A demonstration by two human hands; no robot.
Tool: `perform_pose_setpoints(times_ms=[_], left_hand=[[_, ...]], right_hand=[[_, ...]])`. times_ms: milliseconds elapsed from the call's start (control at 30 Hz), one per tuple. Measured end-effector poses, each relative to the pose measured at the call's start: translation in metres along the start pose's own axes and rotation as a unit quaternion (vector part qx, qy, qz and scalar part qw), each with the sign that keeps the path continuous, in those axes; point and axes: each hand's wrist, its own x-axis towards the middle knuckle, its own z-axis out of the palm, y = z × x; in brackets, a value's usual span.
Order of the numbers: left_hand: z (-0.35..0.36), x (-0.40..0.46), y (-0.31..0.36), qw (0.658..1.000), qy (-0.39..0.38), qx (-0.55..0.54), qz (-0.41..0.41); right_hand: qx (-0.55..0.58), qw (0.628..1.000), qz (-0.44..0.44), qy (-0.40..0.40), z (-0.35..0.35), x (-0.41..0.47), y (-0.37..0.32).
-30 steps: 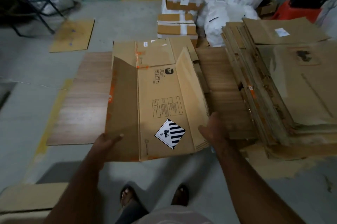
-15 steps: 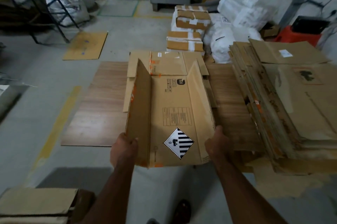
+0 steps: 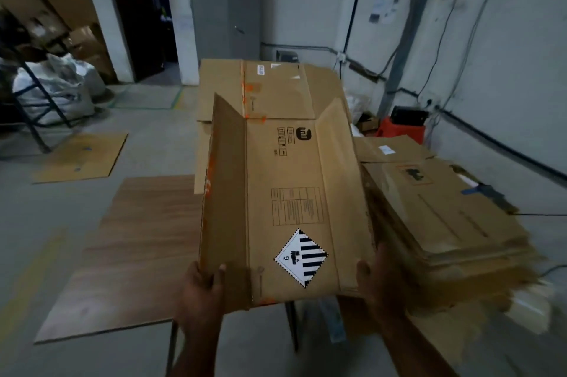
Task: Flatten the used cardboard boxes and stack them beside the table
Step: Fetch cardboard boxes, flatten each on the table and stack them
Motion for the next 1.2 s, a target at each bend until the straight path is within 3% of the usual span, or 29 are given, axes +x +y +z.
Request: perform_pose_setpoints(times_ms=[433,733,967,1200], left_hand=[[0.128,-0.1,0.106,0.989,-0.091,-0.117,0.016],[0.316,-0.186,0.188,0.976,-0.095,-0.194,-0.014],[0.406,-0.224,0.209,0.964,-0.086,-0.24,-0.079],[0.443,-0.24,0.155,0.959,-0.169,-0.161,-0.158]], right_hand=[[0.021,0.998,0.021,0.063,-0.122,0.099,0.135],[0.05,0.997,-0.02,0.06,-0.182,0.287,0.308],[0.038,0.998,-0.022,-0.042,-0.212,0.396,0.381],[0.068,0.967,0.064,-0.238,-0.201,0.45,0.449]])
